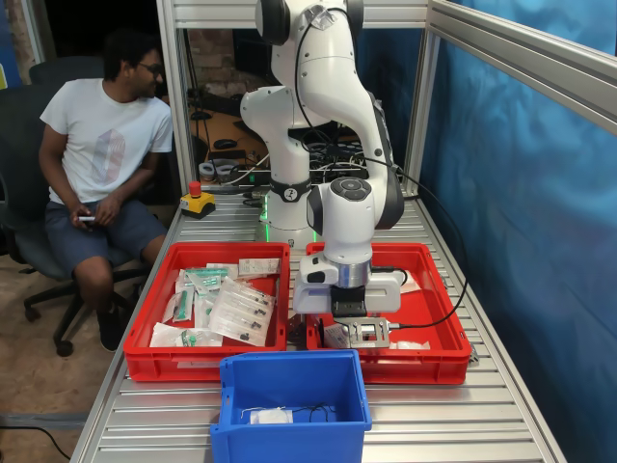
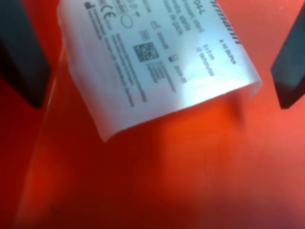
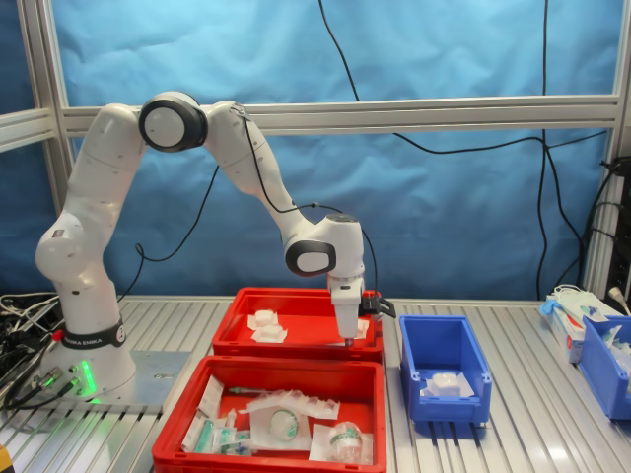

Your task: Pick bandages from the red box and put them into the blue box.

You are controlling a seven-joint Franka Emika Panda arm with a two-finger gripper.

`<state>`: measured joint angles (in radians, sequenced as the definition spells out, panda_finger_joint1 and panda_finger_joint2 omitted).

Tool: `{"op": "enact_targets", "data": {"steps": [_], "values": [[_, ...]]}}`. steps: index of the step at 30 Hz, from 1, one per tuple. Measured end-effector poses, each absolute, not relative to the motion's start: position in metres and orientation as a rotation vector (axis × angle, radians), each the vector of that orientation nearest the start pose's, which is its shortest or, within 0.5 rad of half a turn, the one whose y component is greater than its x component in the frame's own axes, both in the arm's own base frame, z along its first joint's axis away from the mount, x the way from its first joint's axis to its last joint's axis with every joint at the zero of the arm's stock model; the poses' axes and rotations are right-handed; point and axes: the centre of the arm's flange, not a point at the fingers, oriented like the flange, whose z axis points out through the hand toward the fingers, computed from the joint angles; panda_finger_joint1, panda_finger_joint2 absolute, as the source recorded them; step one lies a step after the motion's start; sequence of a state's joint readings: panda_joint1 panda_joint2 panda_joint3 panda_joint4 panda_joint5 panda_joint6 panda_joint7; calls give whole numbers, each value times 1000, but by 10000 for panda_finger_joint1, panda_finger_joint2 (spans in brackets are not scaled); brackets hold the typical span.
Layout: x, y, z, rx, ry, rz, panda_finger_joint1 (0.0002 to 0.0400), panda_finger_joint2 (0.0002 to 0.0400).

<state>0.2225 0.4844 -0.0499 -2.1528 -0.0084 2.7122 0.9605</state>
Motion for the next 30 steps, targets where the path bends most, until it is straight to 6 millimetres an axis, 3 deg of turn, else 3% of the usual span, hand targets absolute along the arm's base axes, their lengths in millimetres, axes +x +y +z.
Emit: {"op": "enact_targets", "data": {"steps": [30], "values": [[552, 106, 167, -2910, 1158, -79, 400, 400]]}}
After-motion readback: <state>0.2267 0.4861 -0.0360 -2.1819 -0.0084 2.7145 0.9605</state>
